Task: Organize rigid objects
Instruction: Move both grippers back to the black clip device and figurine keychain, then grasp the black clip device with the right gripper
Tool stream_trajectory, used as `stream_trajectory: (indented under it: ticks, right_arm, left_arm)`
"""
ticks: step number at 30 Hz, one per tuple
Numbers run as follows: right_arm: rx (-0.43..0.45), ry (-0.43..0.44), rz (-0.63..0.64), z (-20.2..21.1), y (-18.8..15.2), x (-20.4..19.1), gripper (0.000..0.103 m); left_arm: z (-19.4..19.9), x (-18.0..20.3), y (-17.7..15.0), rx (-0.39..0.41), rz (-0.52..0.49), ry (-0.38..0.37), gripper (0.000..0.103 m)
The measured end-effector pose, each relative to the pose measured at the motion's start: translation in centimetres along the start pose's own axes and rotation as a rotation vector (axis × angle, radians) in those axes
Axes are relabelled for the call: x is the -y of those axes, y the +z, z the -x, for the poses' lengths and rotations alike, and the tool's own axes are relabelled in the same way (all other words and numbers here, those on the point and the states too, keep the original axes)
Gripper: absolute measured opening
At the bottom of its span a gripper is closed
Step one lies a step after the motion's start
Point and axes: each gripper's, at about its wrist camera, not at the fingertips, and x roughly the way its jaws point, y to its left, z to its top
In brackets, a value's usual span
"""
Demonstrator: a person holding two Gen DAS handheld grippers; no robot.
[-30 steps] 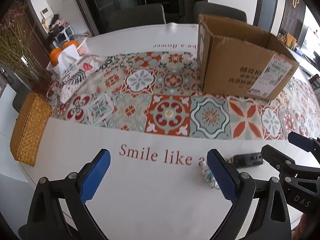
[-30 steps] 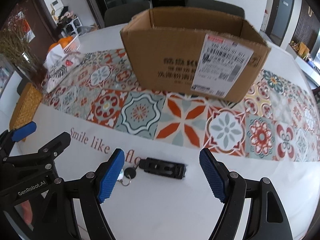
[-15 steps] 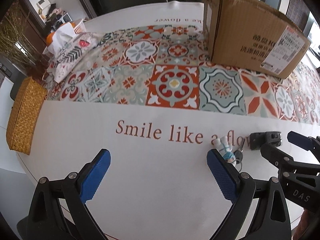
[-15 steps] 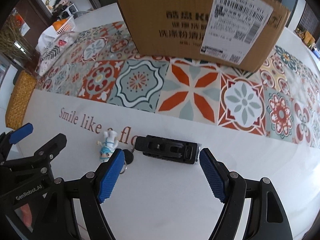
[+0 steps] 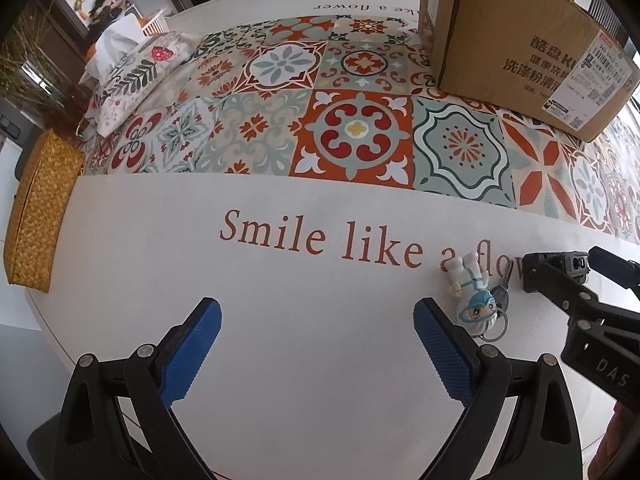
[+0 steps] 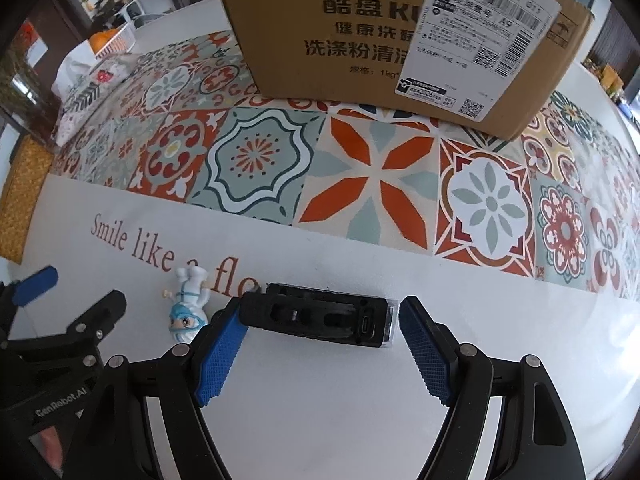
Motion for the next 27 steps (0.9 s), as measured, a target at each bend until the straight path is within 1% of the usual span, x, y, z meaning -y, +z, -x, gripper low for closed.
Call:
stream_trajectory:
  ticks: [3, 7, 12, 16, 20, 23, 27]
  right_arm:
    - [-0.032, 0.017, -0.017, -0.9, 0.0, 0.4, 0.078]
    - [-0.047, 0.017, -0.023, -1.6, -0.2, 0.7, 0.077]
    - [-0.033, 0.015, -0.022, -1.7, -0.3, 0.7, 0.075]
    - [-0.022, 0.031, -0.03, -1.6, -0.3, 1.0, 0.074]
    - [-0.009, 0.044, -0.04, -0.9, -0.7, 1.7, 0.074]
    - [0.015, 0.036, -0.034, 0.3, -1.0, 2.1, 0.074]
    - [0.036, 0.028, -0.035, 1.5, -1.3, 2.7, 0.074]
  left_arm:
    - [-0.2, 0.1, 0.0, -0.008, 0.001, 0.004, 0.098]
    - [-0.5, 0.3, -0.2, -0.017, -0.006, 0.008, 0.098]
    - [-0.8, 0.4, -0.2, -0.025, -0.005, 0.01, 0.098]
    - [-0.6, 0.6, -0.3, -0.029, -0.005, 0.001, 0.097]
    - [-0.3, 1.2, -0.4, -0.039, -0.011, -0.028, 0.095]
    - [0.2, 1.8, -0.6, -0.038, -0.018, -0.051, 0.094]
    - [0.5, 2.8, -0.8, -0.048, -0.012, -0.103, 0.088]
